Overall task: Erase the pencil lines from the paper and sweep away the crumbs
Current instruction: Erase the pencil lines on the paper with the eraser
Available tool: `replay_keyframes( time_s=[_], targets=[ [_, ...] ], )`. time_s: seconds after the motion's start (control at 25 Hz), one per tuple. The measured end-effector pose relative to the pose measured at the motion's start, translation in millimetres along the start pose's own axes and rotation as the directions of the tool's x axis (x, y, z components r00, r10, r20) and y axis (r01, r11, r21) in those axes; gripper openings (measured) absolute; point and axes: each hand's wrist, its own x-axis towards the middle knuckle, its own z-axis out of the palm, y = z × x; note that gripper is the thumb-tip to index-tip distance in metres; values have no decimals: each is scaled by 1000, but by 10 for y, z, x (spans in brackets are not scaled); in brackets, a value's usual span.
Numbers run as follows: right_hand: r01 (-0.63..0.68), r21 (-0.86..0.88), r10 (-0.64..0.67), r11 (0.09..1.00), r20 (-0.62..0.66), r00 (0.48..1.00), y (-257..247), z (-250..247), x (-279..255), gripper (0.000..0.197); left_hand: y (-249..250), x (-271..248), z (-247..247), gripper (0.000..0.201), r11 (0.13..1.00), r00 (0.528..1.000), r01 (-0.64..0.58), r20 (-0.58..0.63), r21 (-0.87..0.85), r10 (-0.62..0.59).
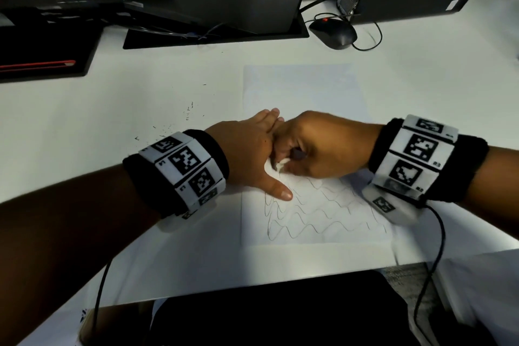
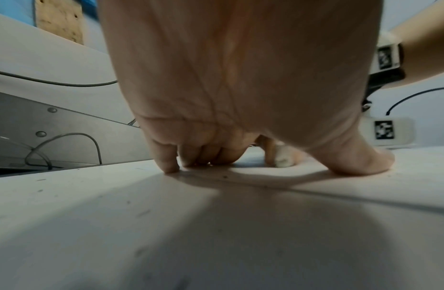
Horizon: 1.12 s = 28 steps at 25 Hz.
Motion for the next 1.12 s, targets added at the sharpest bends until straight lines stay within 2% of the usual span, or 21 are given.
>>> replay_keyframes(
  time_s=[0.12,0.24,0.28,0.36,0.44,0.56,0.72,0.84,1.0,1.12],
  targets=[
    [-66,-36,63,997,-85,994,84,-55,20,10,-4,12,17,122,1000,999,27,17,-10,-27],
    [-14,-15,14,1000,9,1000,0,-5,-21,10,14,-4,11,122,1000,999,19,36,14,-20],
    [-21,-11,21,1000,10,1000,8,-17,-28,9,12,-5,15,128,999,999,31,39,15,-31],
    [-81,-25,80,996,-65,995,63,-82,-20,8,7,1,26,138,998,997,54,47,24,-55],
    [-84,-45,80,995,-80,994,69,-71,-26,10,14,0,40,137,998,997,58,54,30,-60],
    [-23,-68,26,997,41,999,-37,-14,-67,12,21,-16,28,135,998,997,49,61,29,-51],
    [-112,-91,107,990,-57,993,50,-88,-24,13,27,-15,14,139,998,996,51,77,30,-53],
    [-36,-76,37,996,24,999,-36,0,-42,11,36,-23,2,130,999,996,36,85,20,-37],
    [-116,-94,112,989,-48,993,49,-117,-50,12,60,-20,-10,133,997,995,55,75,48,-59],
    [-50,-97,54,994,43,998,-4,-64,-114,12,58,-21,-1,134,996,996,53,72,75,-58]
  ],
)
